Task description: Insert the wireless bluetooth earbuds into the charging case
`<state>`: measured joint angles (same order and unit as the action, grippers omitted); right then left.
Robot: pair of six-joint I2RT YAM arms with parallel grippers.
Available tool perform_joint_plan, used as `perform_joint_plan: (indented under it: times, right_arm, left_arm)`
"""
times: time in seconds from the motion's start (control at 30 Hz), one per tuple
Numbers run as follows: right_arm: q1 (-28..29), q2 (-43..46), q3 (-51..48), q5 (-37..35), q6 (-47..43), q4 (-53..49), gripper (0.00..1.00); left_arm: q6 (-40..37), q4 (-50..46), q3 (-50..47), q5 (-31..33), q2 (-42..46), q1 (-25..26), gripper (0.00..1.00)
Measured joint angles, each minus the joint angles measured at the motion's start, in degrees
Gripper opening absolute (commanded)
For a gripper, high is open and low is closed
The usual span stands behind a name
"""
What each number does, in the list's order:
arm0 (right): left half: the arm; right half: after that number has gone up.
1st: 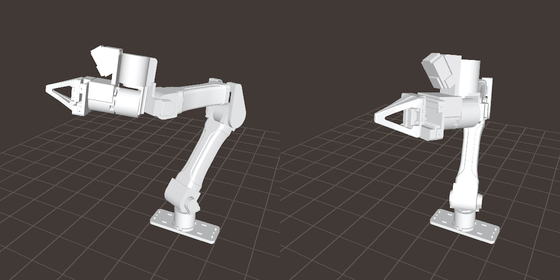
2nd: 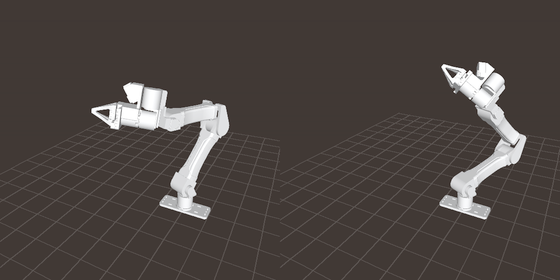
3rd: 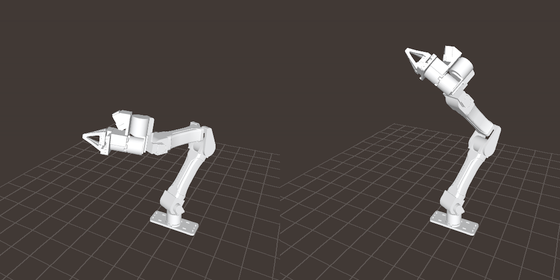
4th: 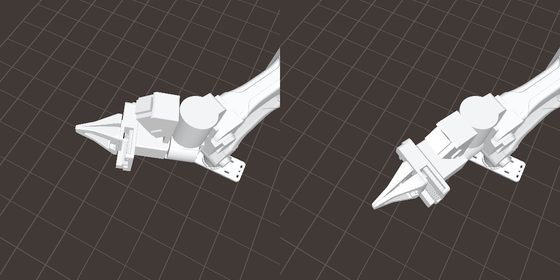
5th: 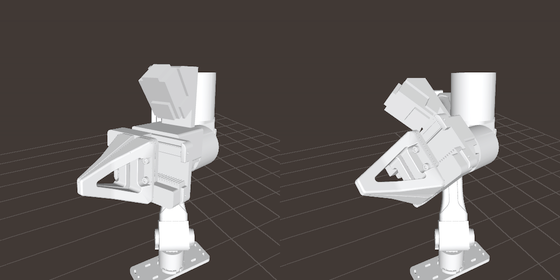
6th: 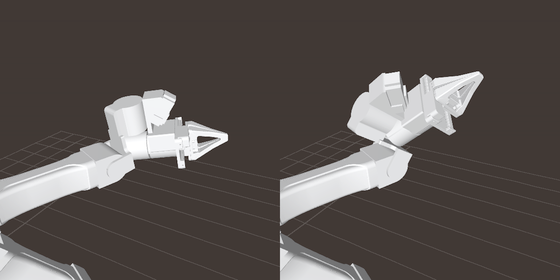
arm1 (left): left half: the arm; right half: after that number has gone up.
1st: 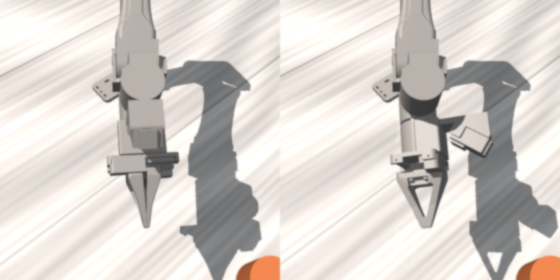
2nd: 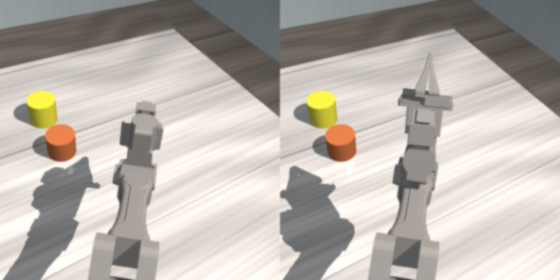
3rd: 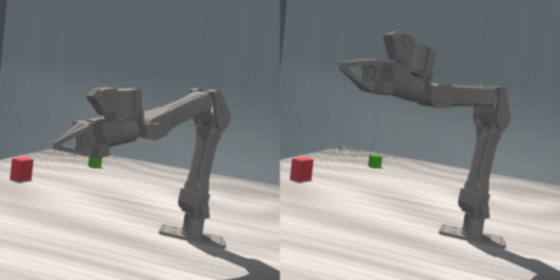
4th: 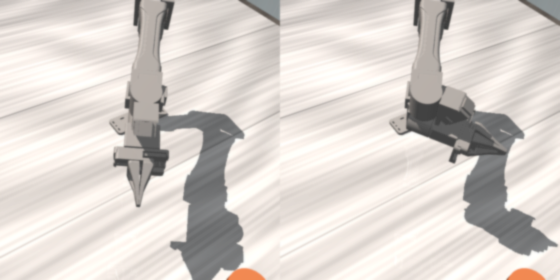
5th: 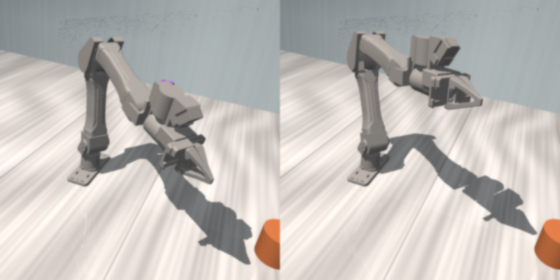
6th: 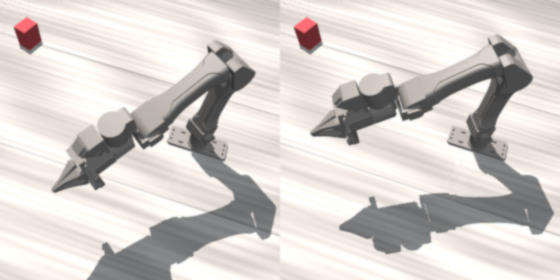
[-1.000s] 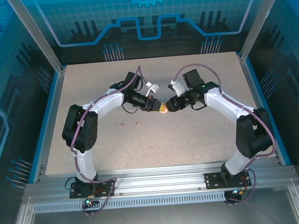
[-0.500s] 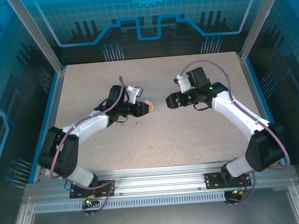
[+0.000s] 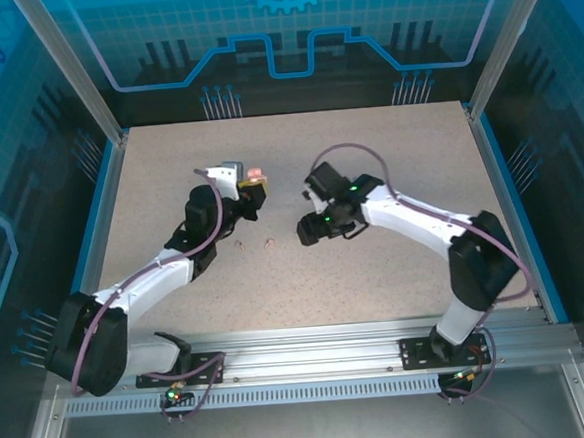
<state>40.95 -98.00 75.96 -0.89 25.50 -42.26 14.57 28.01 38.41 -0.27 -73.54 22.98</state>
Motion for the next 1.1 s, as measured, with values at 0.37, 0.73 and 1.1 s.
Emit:
perform_joint_plan:
  times: [0.37,0.73,1.1]
  right_arm:
    - [7.87,-17.25,15.98,-8.41,12.09,-5.77,0.71]
    - [10.67,-32.50,33.59,-13.94,20.26,-11.39,0.71]
    - [11.17,-38.34,38.75,-15.65,22.32,-13.64,0.69]
  left_arm:
    - [2.05,0.48,0.00,11.08,1.01,-1.05,0.00]
    - [8.02,-0.79,0.00,17.03,2.05,-4.50,0.00]
    - [9.51,-1.18,-1.25,18.05,4.70,-4.90,0.00]
